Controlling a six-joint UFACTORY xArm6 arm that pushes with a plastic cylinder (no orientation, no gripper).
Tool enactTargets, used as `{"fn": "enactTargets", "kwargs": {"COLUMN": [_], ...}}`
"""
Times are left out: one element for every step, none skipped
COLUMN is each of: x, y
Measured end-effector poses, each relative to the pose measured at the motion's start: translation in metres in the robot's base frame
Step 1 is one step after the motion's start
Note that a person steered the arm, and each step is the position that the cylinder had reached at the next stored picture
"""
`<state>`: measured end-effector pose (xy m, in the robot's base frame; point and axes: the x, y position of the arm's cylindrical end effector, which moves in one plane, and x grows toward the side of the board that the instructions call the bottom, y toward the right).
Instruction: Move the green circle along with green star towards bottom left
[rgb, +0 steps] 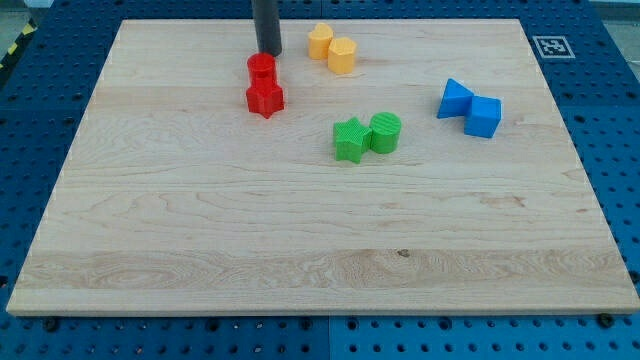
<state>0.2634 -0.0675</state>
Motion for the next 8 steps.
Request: {"fn": "enactTargets", "kwargs": {"x": [0.018, 0.041, 0.063, 0.083, 0.103, 0.118, 0.122, 0.122], "y": [0.011, 0.020, 0.033, 0.061, 0.094, 0.126, 0.145, 0.166]}}
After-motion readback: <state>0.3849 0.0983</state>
